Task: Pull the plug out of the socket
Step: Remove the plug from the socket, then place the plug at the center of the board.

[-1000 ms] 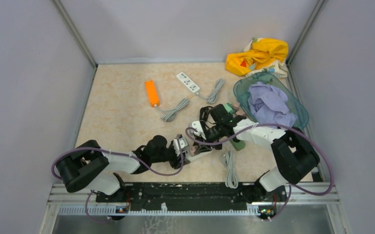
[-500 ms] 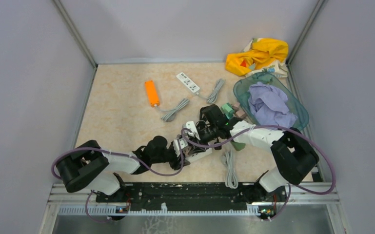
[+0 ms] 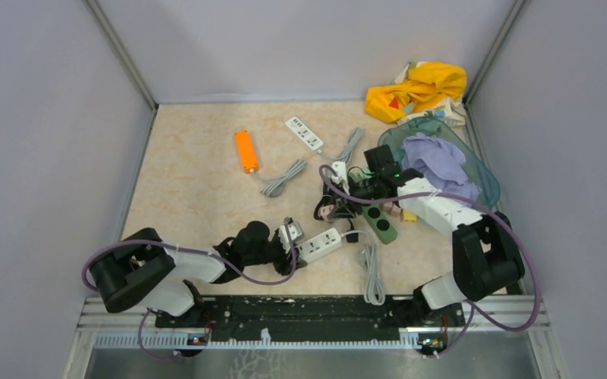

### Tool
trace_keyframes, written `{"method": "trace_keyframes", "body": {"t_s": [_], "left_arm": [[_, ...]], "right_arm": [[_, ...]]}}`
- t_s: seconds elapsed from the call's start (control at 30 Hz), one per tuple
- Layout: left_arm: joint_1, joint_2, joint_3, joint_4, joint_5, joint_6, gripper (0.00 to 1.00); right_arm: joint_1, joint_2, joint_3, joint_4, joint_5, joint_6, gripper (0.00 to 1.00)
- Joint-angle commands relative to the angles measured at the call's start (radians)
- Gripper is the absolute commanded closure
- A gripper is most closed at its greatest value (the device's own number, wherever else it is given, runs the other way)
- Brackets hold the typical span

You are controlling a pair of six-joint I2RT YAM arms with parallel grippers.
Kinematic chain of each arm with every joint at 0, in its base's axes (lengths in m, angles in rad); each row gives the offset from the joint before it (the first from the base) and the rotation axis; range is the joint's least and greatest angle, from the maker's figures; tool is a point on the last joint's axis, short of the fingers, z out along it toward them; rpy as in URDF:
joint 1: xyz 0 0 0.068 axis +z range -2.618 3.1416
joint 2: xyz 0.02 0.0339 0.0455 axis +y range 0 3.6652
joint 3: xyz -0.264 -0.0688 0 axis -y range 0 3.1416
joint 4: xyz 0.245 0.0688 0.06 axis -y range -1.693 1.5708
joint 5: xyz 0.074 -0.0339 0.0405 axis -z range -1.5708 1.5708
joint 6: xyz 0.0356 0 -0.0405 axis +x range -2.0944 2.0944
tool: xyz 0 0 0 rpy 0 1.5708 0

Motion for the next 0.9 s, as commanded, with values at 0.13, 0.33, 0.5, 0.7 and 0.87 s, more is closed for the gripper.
{"method": "trace_keyframes", "body": {"t_s": [0.13,0.33,0.5,0.7,0.87], "left_arm": [[0.001,-0.025,-0.031,-0.014,-0.018,-0.045,0.97],[0.002,-0.023,-0.031,-0.006,-0.022,-0.063,0.97],[0.001,-0.026,-0.032,-0.004,-0.033,-0.083,0.97],[0.001,-0.028,-0.038,0.005,-0.038,-0.092,0.97],[0.002,-0.027,-0.038,0.009,-0.037,-0.097,0.97]], "right_arm": [[-0.205,-0.087,-0.047,0.357,0.108,0.423,1.00],[-0.263,-0.149,-0.118,0.522,0.241,0.541,1.00],[-0.274,-0.151,-0.132,0.577,0.354,0.601,1.00],[-0.278,-0.149,-0.145,0.615,0.434,0.634,1.00],[-0.278,-0.145,-0.153,0.642,0.511,0.653,1.00]]}}
